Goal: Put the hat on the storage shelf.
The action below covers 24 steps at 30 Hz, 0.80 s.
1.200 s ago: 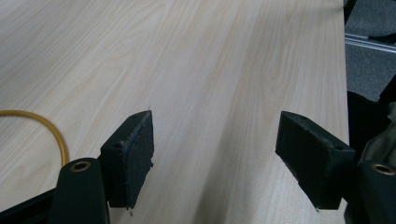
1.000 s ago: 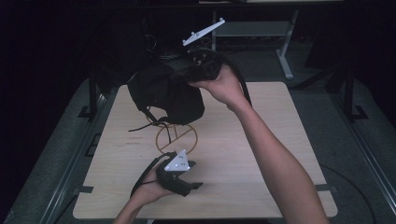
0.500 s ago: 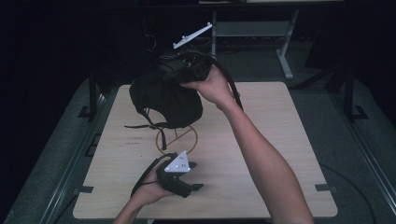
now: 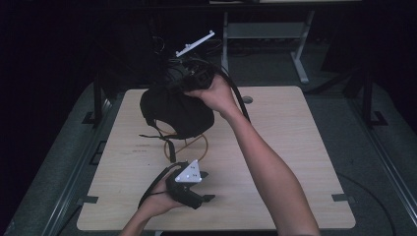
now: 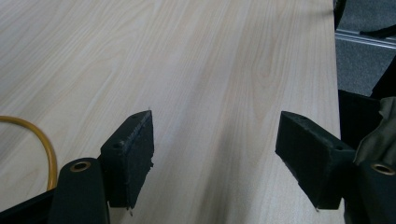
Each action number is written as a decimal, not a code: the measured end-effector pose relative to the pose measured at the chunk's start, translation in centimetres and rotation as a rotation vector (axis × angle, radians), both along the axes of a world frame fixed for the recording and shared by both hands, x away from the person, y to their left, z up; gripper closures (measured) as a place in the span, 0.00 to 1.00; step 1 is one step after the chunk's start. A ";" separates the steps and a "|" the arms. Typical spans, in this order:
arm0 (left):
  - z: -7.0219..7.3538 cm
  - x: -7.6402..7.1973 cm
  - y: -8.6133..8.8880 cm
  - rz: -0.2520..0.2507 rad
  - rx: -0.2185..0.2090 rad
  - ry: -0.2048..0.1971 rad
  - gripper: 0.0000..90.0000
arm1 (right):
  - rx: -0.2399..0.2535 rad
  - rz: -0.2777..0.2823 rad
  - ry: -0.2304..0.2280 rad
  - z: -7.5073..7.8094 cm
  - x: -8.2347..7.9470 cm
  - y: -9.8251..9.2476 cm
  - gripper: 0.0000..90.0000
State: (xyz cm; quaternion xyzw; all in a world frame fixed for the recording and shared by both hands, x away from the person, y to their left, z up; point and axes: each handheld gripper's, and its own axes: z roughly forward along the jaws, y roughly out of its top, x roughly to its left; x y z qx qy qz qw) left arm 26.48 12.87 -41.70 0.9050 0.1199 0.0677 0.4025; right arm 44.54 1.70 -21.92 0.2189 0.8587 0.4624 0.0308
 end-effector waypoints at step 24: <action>-0.4 -0.2 -0.4 -0.005 0.009 0.009 0.31 | -0.031 -0.022 -0.055 -1.0 -0.1 0.9 0.64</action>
